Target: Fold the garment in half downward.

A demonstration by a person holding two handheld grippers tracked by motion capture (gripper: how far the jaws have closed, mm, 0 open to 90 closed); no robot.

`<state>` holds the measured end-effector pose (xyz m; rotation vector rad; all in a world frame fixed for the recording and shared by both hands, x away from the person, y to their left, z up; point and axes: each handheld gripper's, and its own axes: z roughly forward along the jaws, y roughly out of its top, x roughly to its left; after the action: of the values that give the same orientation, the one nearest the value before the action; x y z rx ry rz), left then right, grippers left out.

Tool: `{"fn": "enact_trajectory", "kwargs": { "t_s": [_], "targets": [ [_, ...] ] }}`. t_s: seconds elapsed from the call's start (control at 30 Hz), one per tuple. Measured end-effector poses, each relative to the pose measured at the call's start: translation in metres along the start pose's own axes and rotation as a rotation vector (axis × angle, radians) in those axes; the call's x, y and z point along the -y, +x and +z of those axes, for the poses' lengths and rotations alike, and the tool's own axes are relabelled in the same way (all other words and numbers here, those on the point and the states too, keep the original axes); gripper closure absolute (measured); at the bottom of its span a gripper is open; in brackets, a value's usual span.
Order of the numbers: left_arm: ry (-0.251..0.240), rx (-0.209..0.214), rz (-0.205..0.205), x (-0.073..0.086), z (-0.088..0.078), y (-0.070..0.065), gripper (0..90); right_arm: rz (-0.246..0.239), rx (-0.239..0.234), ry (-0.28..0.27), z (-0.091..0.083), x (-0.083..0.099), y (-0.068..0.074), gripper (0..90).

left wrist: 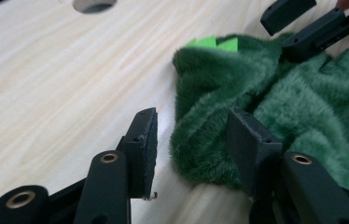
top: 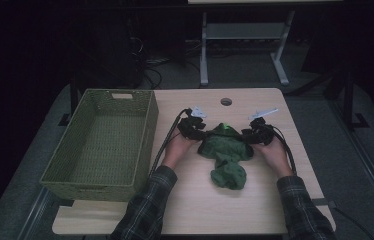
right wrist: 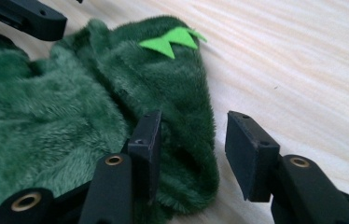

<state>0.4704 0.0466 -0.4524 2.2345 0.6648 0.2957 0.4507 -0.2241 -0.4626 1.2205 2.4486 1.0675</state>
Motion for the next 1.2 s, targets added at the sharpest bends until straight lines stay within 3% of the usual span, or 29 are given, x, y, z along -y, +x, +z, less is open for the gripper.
{"fn": "enact_trajectory", "kwargs": {
  "t_s": [0.27, 0.4, 0.57, 0.6, 0.67, 0.93, 1.2],
  "targets": [
    [0.019, 0.022, -0.002, 0.005, 0.012, -0.001, 53.8, -0.022, -0.005, 0.029, 0.007, 0.002, 0.003, 56.1],
    [0.034, 0.023, 0.001, 0.005, 0.016, 0.001, 57.8, -0.027, 0.010, 0.032, 0.008, 0.001, 0.004, 63.9],
    [0.061, 0.026, 0.002, 0.003, 0.021, 0.001, 71.6, -0.024, 0.024, 0.029, 0.007, 0.001, 0.003, 77.5],
    [0.061, 0.026, -0.003, 0.003, 0.022, 0.001, 79.2, -0.017, 0.022, 0.020, 0.006, 0.001, 0.002, 82.3],
    [0.065, 0.017, -0.004, 0.001, 0.021, -0.001, 82.8, -0.011, 0.015, 0.013, 0.004, 0.000, 0.002, 84.5],
    [-0.008, 0.031, -0.012, -0.012, 0.000, -0.002, 86.2, 0.011, -0.010, -0.073, -0.016, -0.005, 0.001, 87.4],
    [-0.078, 0.046, 0.018, -0.021, -0.028, -0.014, 86.1, -0.004, -0.034, -0.134, -0.040, -0.008, 0.006, 87.4]
  ]
}}
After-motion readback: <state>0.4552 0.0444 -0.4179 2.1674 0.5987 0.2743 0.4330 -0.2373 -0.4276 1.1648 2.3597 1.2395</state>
